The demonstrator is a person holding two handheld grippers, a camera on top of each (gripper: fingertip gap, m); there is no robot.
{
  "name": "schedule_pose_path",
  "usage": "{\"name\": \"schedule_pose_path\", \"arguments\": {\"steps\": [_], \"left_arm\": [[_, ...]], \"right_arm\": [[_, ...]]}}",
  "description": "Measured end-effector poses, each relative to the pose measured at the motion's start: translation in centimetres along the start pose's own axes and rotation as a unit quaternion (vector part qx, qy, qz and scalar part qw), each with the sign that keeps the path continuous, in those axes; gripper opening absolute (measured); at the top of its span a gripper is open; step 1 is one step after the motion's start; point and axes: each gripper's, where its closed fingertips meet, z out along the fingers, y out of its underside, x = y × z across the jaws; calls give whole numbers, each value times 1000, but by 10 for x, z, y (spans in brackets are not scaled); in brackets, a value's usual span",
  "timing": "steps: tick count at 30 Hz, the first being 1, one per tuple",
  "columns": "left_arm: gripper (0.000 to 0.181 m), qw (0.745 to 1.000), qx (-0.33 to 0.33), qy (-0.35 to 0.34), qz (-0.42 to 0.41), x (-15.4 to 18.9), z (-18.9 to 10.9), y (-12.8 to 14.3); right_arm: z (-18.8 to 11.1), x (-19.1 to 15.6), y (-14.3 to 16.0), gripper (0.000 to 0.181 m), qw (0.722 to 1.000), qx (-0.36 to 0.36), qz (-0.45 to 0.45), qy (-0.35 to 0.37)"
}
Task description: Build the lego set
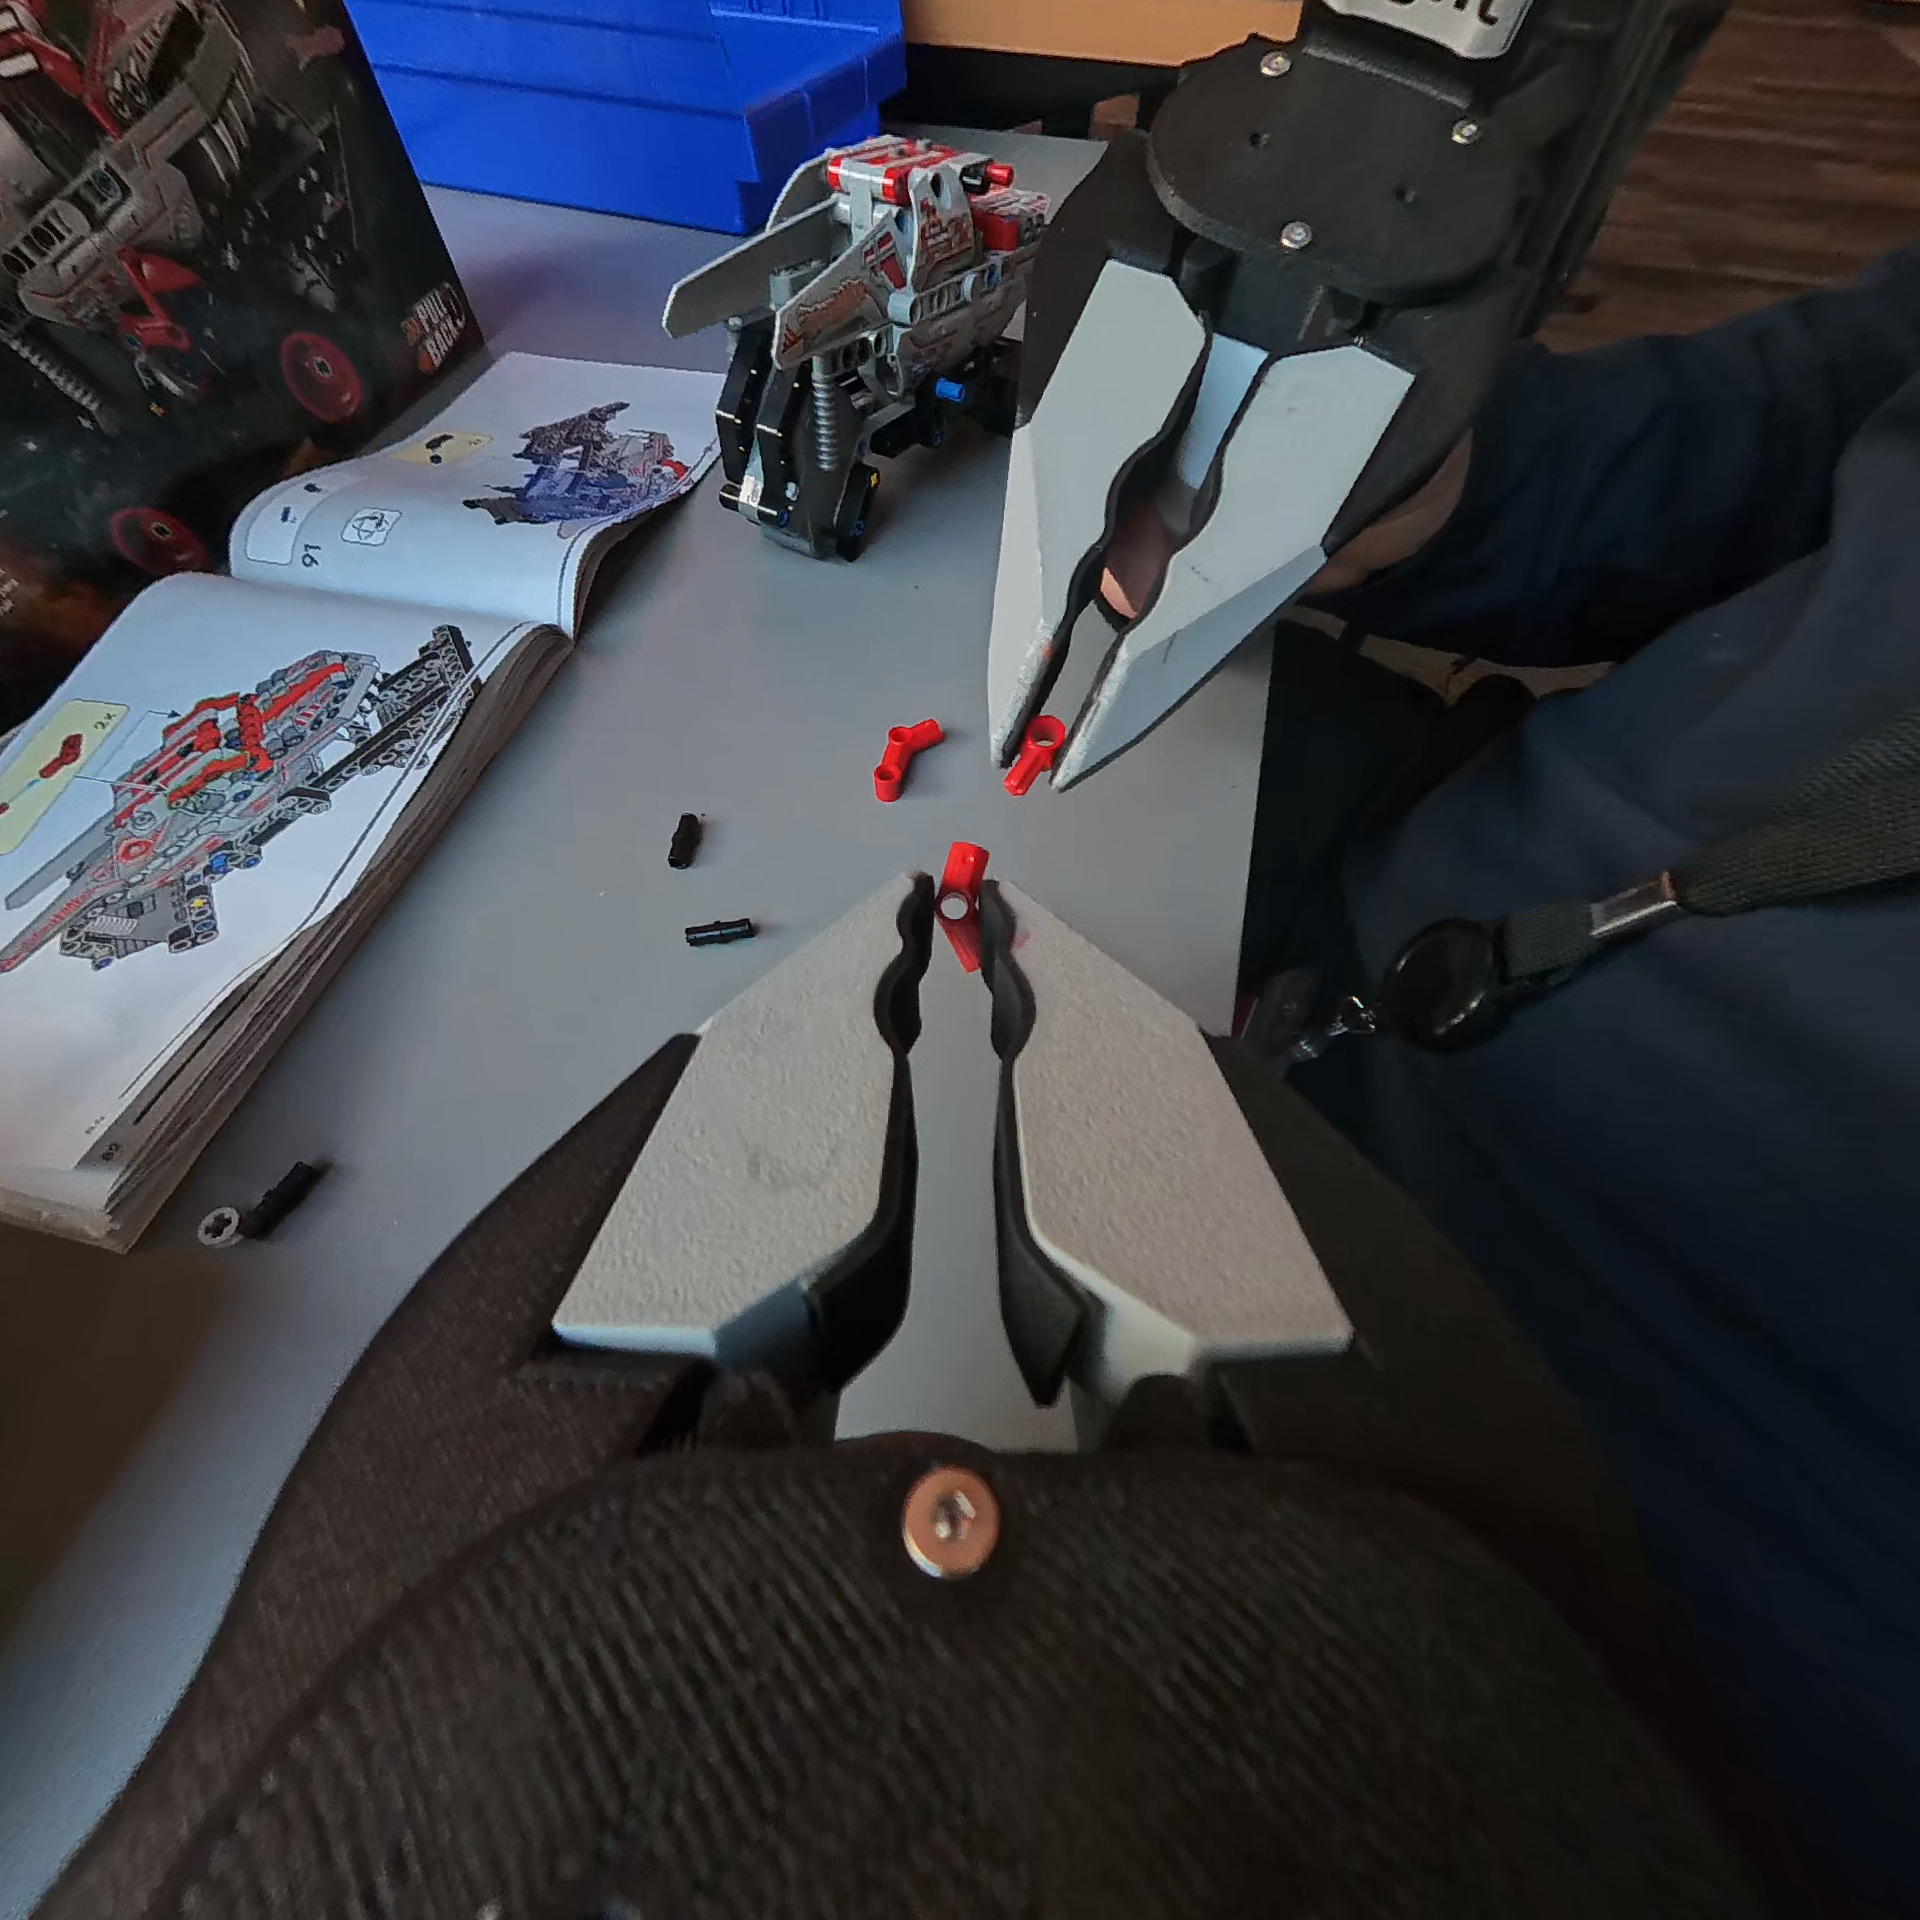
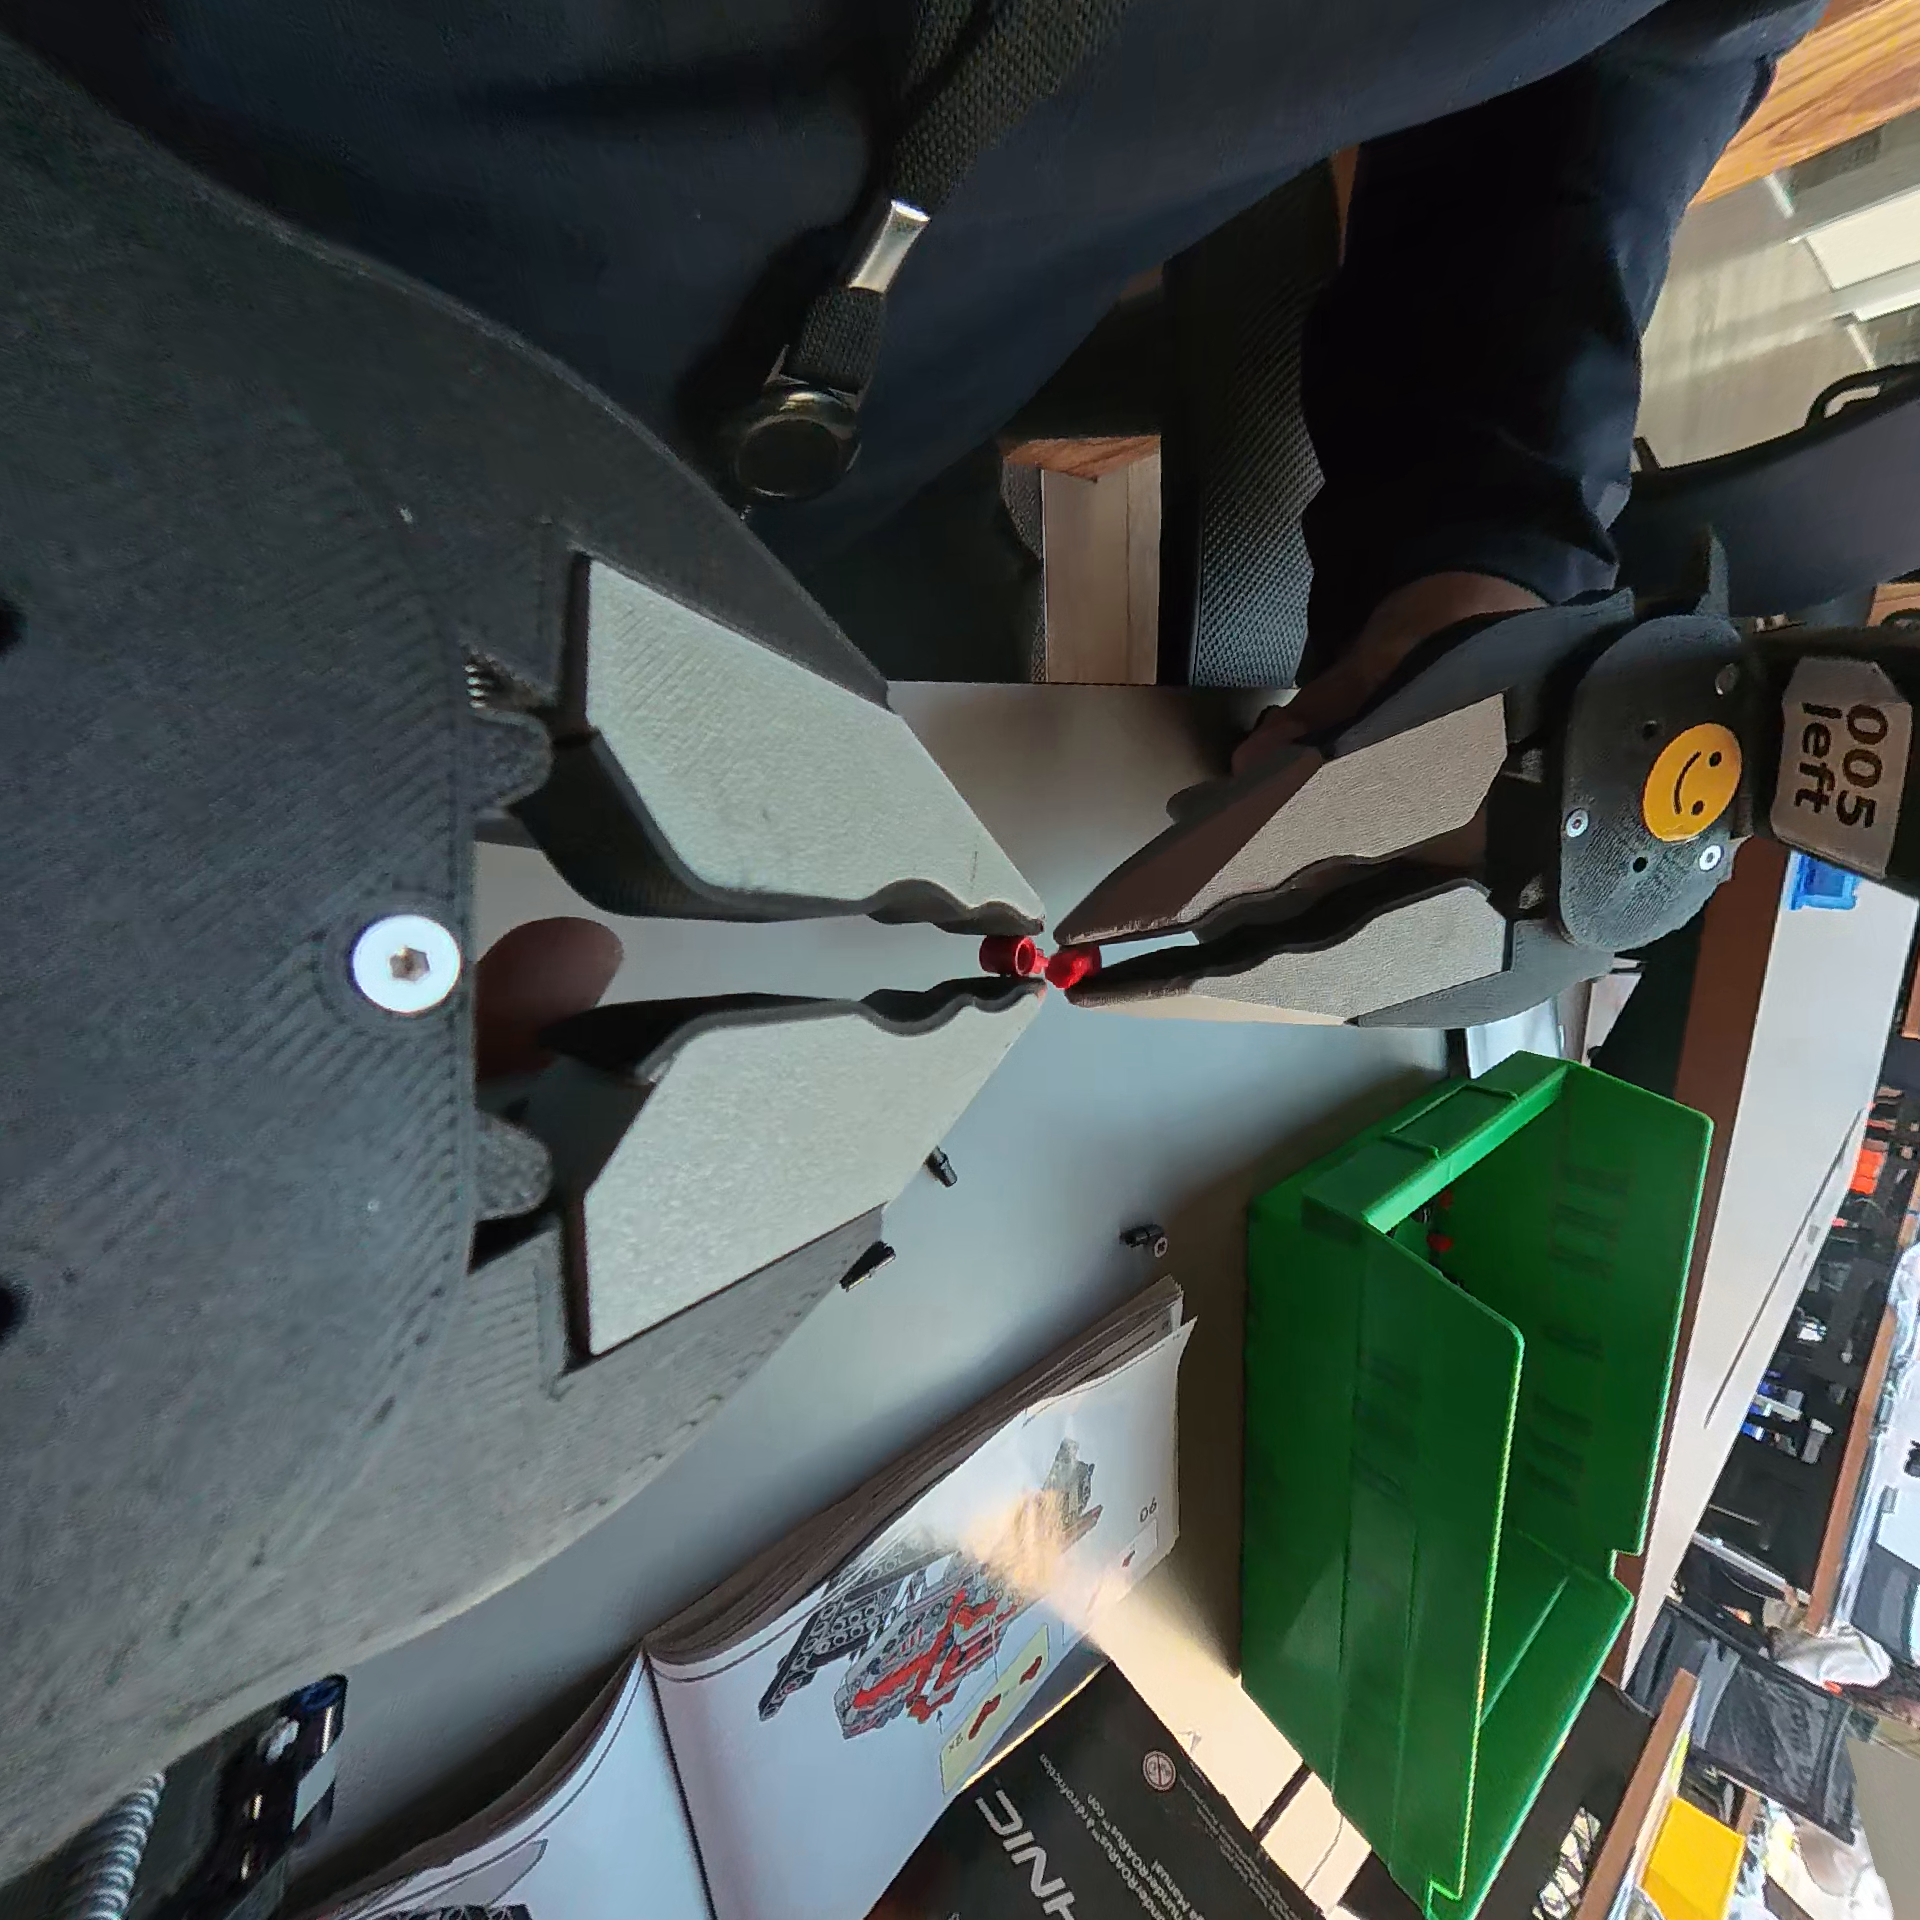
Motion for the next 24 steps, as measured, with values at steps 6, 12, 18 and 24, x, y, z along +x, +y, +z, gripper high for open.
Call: {"name": "schedule_pose_path", "arguments": {"steps": [6,12,18,24], "left_arm": [[6,999,-1,0,-46,-5,0,0],[4,852,236,112,-454,-51,-27,-38],[5,792,249,159,-534,-49,-23,-35],[5,805,197,192,-525,-32,-11,-33]], "right_arm": [[-1,0,0,5,1000,0,-4,4],[-2,14,-1,5,999,0,31,36],[2,16,-2,5,998,-15,34,41],[-4,22,-15,5,998,15,55,34]]}}
